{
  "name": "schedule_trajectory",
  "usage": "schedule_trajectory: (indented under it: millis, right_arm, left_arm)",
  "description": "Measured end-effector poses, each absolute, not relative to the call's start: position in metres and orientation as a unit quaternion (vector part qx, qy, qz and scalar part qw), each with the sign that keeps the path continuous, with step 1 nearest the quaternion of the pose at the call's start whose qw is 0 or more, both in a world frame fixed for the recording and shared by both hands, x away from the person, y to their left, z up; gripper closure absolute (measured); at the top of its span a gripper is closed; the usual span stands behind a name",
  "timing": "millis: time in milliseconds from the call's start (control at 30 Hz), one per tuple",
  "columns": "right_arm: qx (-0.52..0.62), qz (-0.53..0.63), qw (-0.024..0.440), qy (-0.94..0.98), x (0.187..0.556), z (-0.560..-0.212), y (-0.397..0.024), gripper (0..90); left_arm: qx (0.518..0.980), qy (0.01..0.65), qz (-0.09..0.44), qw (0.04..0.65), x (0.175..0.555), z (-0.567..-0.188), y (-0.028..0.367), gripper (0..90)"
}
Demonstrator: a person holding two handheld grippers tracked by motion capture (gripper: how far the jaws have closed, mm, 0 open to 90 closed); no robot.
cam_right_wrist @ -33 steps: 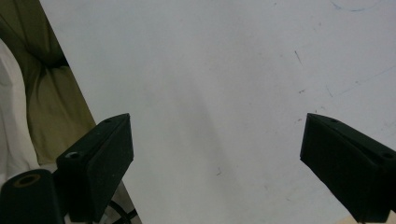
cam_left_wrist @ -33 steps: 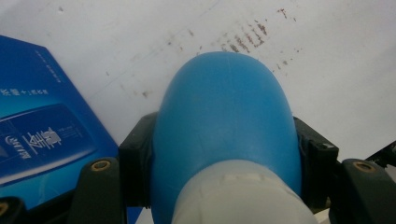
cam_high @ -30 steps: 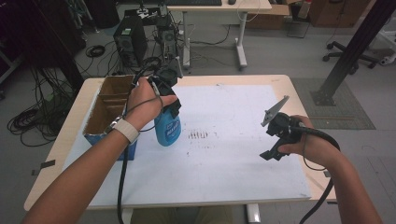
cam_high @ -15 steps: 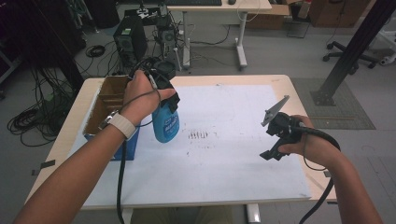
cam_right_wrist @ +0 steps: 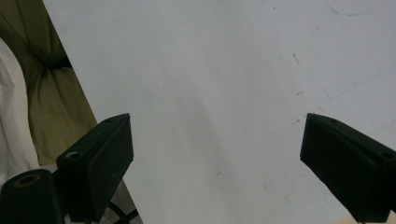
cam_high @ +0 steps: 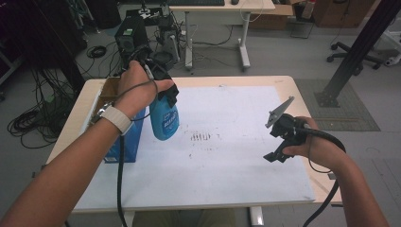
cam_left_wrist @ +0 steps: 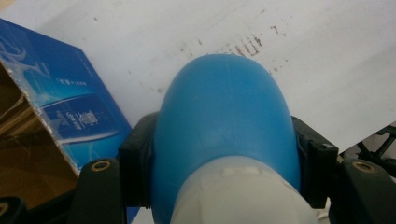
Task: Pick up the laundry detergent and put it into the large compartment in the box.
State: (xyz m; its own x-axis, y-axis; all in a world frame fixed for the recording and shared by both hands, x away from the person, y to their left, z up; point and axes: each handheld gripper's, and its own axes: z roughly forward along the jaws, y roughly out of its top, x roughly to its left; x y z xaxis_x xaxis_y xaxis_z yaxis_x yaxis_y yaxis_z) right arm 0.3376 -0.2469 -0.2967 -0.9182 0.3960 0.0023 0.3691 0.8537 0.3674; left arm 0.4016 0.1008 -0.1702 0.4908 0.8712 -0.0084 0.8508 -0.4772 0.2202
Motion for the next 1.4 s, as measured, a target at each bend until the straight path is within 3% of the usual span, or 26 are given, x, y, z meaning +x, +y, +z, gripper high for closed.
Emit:
schedule_trajectory:
  millis: [1400]
  right_arm:
    - [0.187,0.187,0.038,0.964,0.345,-0.291,-0.238,9.7]
  left_arm:
    - [0.818,0.559,0.068,0.119,0.402,-0.106,0.142,37.3]
